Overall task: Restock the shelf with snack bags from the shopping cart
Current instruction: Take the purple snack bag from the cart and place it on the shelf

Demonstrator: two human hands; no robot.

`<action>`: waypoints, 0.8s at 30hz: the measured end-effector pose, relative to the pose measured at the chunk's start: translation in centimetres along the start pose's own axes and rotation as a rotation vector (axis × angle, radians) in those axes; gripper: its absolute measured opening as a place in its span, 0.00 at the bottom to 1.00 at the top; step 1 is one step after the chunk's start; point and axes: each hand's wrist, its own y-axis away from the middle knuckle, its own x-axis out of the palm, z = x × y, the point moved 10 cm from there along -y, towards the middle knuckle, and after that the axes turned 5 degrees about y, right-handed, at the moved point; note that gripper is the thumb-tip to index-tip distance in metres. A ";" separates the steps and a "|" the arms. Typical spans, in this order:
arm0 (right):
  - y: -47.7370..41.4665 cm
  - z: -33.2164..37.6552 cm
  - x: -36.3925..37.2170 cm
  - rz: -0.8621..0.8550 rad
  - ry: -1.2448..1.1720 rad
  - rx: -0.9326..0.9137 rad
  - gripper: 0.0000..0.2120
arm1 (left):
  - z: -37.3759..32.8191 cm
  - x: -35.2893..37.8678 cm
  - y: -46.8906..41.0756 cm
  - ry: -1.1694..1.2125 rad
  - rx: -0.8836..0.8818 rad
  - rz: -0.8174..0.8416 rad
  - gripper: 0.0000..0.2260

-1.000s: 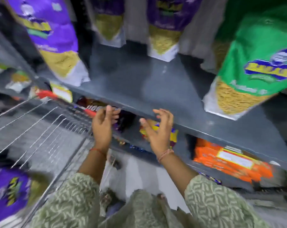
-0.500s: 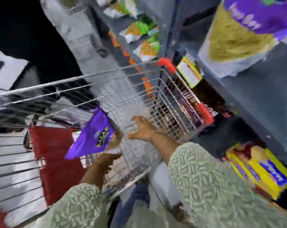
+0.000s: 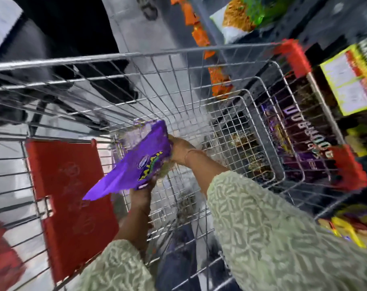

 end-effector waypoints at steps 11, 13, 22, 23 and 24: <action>17.6 -1.7 -12.6 -0.480 -0.863 -0.013 0.20 | -17.8 6.0 12.5 0.010 0.603 0.362 0.12; 23.5 -2.4 -15.6 -0.658 -0.974 -0.082 0.18 | -20.2 8.4 17.1 -0.033 0.688 0.446 0.12; 49.9 -10.2 -23.2 -1.311 -1.139 -0.137 0.09 | -23.3 23.4 38.2 -0.128 0.923 0.890 0.14; 52.2 -11.4 -23.4 -1.383 -1.136 -0.109 0.09 | -23.0 25.2 40.1 -0.152 0.937 0.921 0.15; 54.3 -12.5 -23.6 -1.454 -1.128 -0.068 0.08 | -22.9 26.9 41.7 -0.193 0.961 0.932 0.15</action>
